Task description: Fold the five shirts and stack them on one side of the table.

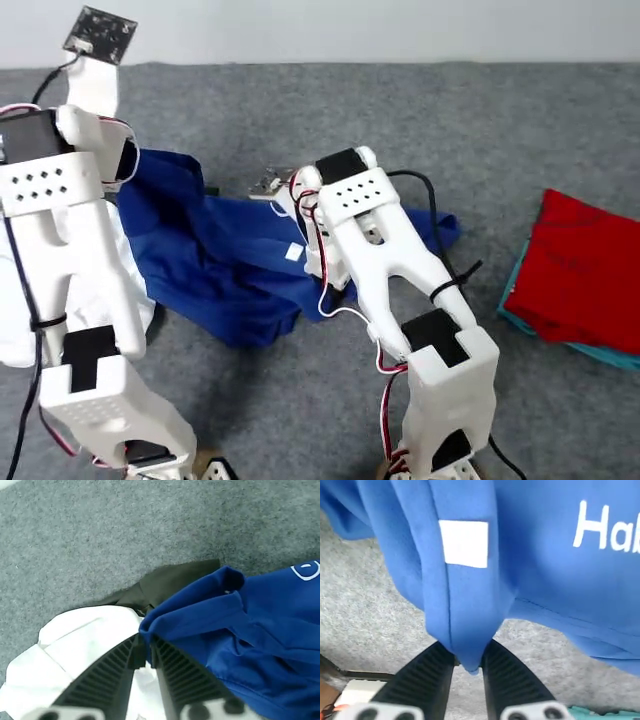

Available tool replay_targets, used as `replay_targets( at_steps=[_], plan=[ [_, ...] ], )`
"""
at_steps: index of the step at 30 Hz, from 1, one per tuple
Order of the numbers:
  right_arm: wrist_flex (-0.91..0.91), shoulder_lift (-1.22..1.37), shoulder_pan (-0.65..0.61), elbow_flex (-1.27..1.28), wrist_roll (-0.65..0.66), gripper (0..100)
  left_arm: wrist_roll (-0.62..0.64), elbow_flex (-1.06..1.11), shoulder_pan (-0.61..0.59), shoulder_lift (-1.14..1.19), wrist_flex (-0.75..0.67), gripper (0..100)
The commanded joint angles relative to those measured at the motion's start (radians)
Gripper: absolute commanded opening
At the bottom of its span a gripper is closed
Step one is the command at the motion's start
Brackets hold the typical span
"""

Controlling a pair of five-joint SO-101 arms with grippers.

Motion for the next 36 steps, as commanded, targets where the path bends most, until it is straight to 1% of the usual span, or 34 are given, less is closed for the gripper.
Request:
replay_targets(
  at_steps=[1,4,8,17,20,22,28,32,36],
  plan=[
    [0.042,-0.064,0.001,-0.051,0.023,1.1,0.005,-0.005,0.003,-0.066,0.011,1],
    [0.044,-0.142,0.005,-0.051,0.021,1.6,0.005,-0.005,0.006,-0.068,0.011,1],
    [0.044,-0.206,0.018,-0.025,0.017,8.3,0.005,-0.005,0.006,-0.068,0.011,1],
    [0.042,-0.150,0.022,0.020,0.023,6.6,0.005,-0.005,0.008,-0.060,0.011,1],
    [0.042,-0.145,0.016,0.018,0.068,0.6,0.005,-0.005,0.008,-0.058,0.011,1],
    [0.041,-0.156,0.019,0.008,0.080,1.3,0.005,-0.005,0.008,-0.058,0.009,1],
    [0.042,-0.275,0.071,-0.072,0.083,1.9,0.003,-0.005,0.008,-0.066,0.009,1],
    [0.044,-0.326,0.088,-0.071,0.080,6.1,0.003,-0.005,0.008,-0.060,0.009,1],
    [0.044,-0.378,0.093,-0.077,0.101,0.9,0.003,-0.005,0.008,-0.061,0.009,1]
  ],
)
